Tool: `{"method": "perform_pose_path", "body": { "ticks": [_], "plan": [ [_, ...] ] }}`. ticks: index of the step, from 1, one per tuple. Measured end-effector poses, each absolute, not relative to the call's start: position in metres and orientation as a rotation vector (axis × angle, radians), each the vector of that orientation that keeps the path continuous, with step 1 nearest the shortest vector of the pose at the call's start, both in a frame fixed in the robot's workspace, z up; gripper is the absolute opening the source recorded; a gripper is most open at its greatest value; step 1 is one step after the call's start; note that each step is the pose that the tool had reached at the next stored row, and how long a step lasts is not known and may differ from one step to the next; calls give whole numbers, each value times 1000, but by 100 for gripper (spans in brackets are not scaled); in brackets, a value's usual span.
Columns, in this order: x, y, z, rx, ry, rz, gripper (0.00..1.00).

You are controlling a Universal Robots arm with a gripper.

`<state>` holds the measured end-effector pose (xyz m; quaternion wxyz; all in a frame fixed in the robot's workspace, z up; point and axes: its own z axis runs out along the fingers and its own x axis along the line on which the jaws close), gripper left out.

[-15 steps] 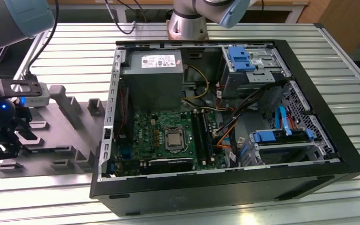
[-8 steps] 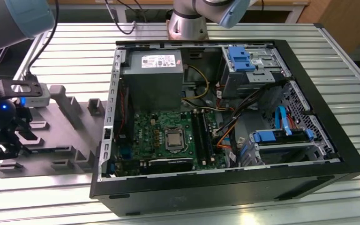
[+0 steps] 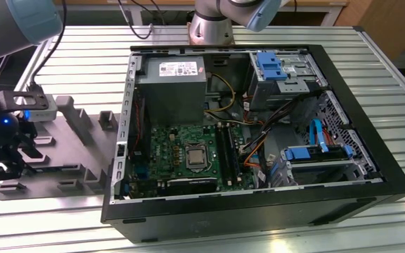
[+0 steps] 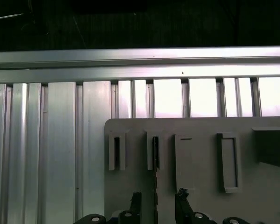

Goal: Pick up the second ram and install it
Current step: 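Pick up the second ram and move it above second insertion slot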

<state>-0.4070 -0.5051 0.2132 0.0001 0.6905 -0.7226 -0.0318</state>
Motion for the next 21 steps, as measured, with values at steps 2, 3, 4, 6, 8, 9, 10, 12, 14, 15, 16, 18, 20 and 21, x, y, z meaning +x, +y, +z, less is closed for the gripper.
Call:
{"method": "perform_pose_path", "body": {
  "ticks": [2,3,4,6,8,9,10,12,14,15,16,18,20,21],
  "plan": [
    [-407,-505,213,2169,-2270,-100,42],
    [-407,-505,212,2169,-2270,-100,42],
    [-407,-505,212,2169,-2270,-100,42],
    [-407,-505,211,2169,-2270,-100,42],
    [-407,-505,210,2170,-2270,-100,42],
    [-407,-505,209,2171,-2269,-100,42],
    [-407,-505,209,2172,-2267,-100,42],
    [-407,-505,207,2176,-2264,-100,42],
    [-407,-505,206,2180,-2259,-100,42],
    [-407,-505,205,2182,-2257,-100,42],
    [-407,-505,205,2185,-2254,-100,42],
    [-407,-505,204,2191,-2248,-100,42],
    [-407,-505,203,2196,-2243,-100,42],
    [-407,-505,202,2198,-2241,-100,42]
  ]
}}
